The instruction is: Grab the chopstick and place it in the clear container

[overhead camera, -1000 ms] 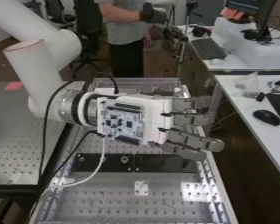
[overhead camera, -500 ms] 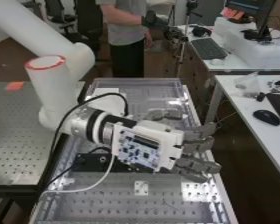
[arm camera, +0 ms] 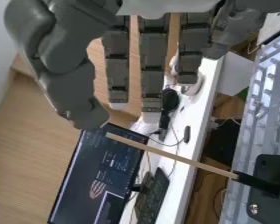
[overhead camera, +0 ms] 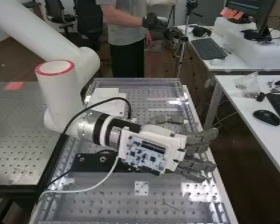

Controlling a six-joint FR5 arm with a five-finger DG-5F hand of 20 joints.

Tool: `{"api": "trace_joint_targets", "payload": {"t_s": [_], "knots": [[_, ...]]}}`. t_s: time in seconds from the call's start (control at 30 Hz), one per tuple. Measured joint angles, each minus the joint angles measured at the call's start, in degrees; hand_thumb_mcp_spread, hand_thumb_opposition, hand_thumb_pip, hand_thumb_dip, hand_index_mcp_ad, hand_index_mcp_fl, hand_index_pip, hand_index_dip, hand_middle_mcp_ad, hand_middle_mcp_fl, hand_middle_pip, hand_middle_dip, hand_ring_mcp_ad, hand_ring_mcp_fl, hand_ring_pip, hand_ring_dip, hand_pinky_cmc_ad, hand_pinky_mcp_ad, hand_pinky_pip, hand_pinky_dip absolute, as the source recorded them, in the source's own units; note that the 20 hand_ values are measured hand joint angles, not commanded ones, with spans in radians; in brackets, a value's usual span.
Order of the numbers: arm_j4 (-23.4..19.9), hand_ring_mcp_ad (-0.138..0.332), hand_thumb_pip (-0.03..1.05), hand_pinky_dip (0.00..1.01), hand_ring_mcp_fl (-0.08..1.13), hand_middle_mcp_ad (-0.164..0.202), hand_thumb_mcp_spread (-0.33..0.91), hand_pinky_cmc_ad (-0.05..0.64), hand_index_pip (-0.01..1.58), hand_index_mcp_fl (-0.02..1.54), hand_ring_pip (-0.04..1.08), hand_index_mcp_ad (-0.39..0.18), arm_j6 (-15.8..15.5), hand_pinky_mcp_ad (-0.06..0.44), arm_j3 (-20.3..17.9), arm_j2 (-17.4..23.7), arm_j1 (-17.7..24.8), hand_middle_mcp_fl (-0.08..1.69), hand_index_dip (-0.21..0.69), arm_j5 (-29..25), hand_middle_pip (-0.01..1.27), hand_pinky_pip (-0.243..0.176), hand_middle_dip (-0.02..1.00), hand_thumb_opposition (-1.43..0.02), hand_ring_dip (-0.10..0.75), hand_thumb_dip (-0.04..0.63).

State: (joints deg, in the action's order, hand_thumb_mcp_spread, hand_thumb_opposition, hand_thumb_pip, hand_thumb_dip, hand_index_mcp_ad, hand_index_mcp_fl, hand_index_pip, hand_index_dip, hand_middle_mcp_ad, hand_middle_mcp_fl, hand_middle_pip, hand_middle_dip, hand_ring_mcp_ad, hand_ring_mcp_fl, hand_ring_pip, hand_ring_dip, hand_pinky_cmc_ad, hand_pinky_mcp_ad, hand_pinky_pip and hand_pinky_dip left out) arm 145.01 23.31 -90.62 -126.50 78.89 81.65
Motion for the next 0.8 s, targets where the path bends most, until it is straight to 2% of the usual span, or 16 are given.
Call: {"api": "trace_joint_targets", "payload": {"t_s": [0.13,0.17,0.2,0.4,0.63,0.73,0.8], "knots": [[0.17,0.162,0.71,0.12,0.29,0.068,0.44,0.264,0.60,0.39,0.07,-0.113,0.10,0.120,0.04,-0.19,0.19,0.64,0.187,-0.38,0.16,-0.087,0.64,-0.77,0.220,0.325],[0.42,0.162,0.71,0.12,0.29,0.068,0.44,0.264,0.61,0.39,0.06,-0.113,0.17,0.120,0.12,-0.33,0.26,0.64,0.187,-0.30,0.16,-0.086,0.64,-0.77,0.215,0.325],[0.66,0.164,0.71,0.12,0.29,0.068,0.44,0.265,0.63,0.39,0.07,-0.113,0.19,0.120,0.22,-0.47,0.33,0.63,0.187,-0.22,0.16,-0.086,0.64,-0.77,0.250,0.325],[1.03,0.164,0.69,0.12,0.31,0.072,0.46,0.279,0.71,0.44,0.07,-0.113,0.03,0.124,0.58,-0.97,0.48,0.64,0.183,0.10,0.19,-0.084,0.64,-0.77,0.250,0.325],[1.82,0.164,0.66,0.12,0.31,0.068,0.48,0.288,0.71,0.49,0.07,-0.120,-0.35,0.124,1.24,-1.55,0.72,0.66,0.183,0.07,0.19,-0.084,0.65,-0.77,0.250,0.319],[1.95,0.164,0.60,0.12,0.32,0.070,0.50,0.304,0.71,0.49,0.07,-0.120,-0.45,0.120,1.47,-1.70,0.80,0.67,0.183,0.00,0.19,-0.084,0.66,-0.77,0.283,0.318],[1.91,0.164,0.60,0.12,0.32,0.066,0.50,0.298,0.71,0.50,0.06,-0.127,-0.57,0.120,1.53,-1.77,0.82,0.68,0.183,-0.06,0.19,-0.084,0.66,-0.77,0.283,0.318]]}}
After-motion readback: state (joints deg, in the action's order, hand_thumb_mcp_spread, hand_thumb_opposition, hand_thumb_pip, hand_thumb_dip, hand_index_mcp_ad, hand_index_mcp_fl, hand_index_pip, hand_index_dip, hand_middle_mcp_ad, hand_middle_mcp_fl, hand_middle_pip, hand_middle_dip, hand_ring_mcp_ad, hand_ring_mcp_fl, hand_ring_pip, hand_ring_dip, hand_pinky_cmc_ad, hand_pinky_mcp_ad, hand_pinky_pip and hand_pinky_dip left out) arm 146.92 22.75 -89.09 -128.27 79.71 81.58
